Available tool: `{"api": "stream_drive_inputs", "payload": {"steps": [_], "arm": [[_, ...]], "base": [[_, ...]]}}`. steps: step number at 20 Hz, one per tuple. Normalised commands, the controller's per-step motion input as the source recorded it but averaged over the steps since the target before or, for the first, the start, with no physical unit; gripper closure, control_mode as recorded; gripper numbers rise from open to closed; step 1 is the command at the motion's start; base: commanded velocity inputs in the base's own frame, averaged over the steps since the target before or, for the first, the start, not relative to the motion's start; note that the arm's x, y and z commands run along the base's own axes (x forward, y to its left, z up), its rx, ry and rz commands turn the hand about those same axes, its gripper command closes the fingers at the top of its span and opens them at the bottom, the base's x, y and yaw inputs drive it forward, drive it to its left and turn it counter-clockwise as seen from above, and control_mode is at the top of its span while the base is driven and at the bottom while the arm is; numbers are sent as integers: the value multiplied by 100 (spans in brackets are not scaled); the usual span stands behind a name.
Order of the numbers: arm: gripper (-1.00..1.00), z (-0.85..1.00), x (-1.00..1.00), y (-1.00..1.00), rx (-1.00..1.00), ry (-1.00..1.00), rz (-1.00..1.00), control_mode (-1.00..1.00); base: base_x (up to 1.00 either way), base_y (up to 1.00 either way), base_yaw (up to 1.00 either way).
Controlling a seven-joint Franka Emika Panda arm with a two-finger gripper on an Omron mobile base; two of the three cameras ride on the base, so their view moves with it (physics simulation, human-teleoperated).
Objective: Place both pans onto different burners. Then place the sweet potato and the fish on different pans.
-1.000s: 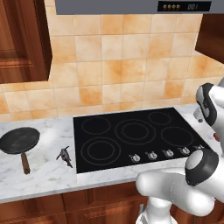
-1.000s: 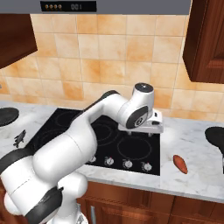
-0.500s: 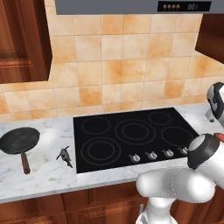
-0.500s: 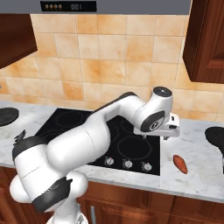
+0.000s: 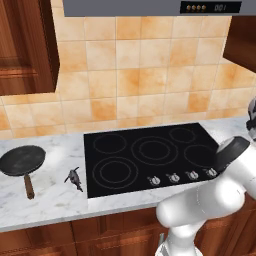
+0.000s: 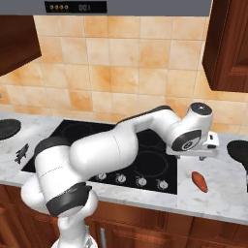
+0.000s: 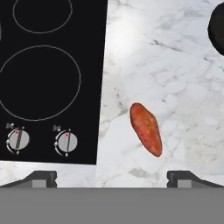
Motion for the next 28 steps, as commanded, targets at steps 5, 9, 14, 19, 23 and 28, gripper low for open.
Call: {"api": "stream_drive_inputs", "payload": {"steps": [5, 9, 14, 19, 23, 28], "arm": [[-100, -14, 0, -52, 0, 0, 0, -100], [-100, -14, 4, -45, 0, 0, 0, -100], [-100, -14, 3, -45, 0, 0, 0, -100], [-100, -11, 3, -46, 0, 0, 0, -100], [-100, -7, 3, -40, 0, 0, 0, -100], [-100, -9, 5, -31, 0, 0, 0, -100]], "base": [[0, 0, 0], [0, 0, 0], [0, 0, 0], [0, 0, 0], [0, 0, 0], [0, 0, 0]]}}
